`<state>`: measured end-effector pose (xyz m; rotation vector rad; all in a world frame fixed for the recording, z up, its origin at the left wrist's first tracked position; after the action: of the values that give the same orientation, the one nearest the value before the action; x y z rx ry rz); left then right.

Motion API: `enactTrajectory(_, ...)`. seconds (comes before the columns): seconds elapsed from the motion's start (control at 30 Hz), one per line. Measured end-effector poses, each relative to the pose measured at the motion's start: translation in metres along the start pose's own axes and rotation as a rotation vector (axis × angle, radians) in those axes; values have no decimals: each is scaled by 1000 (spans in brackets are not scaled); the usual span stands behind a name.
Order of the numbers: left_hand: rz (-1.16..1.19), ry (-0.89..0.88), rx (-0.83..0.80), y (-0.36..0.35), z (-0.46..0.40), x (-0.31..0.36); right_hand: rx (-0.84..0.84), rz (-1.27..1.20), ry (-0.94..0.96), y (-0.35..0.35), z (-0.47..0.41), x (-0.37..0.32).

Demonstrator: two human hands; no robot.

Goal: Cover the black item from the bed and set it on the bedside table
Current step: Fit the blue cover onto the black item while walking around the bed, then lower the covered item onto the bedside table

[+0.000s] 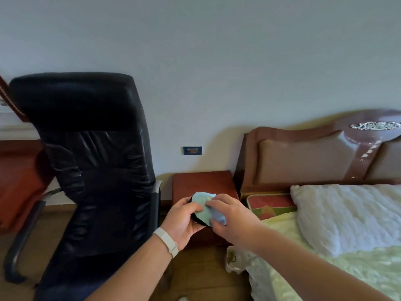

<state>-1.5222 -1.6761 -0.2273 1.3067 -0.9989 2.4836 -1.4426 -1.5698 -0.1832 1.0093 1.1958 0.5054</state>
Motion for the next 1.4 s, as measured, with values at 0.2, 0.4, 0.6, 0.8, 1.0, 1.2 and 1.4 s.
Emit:
enactTrajectory(0.2, 18, 27, -44, 27, -78, 48, 20, 30, 0, -12, -91, -14)
enactTrajectory(0.4, 14, 41, -57, 30, -130, 68, 47, 1, -14, -12, -143, -6)
enactTrajectory(0.6, 45, 52, -19, 28, -183, 71, 69, -33, -34, -16, -192, 15)
enactTrajectory(0.8, -22, 59, 71, 28, -239, 71, -19, -93, -14, -23, -248, 45)
enactTrajectory(1.0, -64, 59, 121, 25, -300, 68, -66, -112, 18, -33, -306, 84)
enactTrajectory(1.2, -130, 74, 189, 39, -347, 54, -116, -90, 19, -57, -342, 111)
enactTrajectory(1.4, -88, 114, 233, 59, -379, 42, -167, -67, -28, -78, -372, 123)
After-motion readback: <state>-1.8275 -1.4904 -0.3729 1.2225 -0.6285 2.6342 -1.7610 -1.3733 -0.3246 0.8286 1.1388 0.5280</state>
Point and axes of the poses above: each hand's wrist, its own z-axis away from the middle knuckle, its own y-axis out of the back of the hand, x = y × z, the point moved 7 cm from there along -z, towards the middle knuckle, and after that the axes turned 11 degrees about -y, right-handed, at the moved point
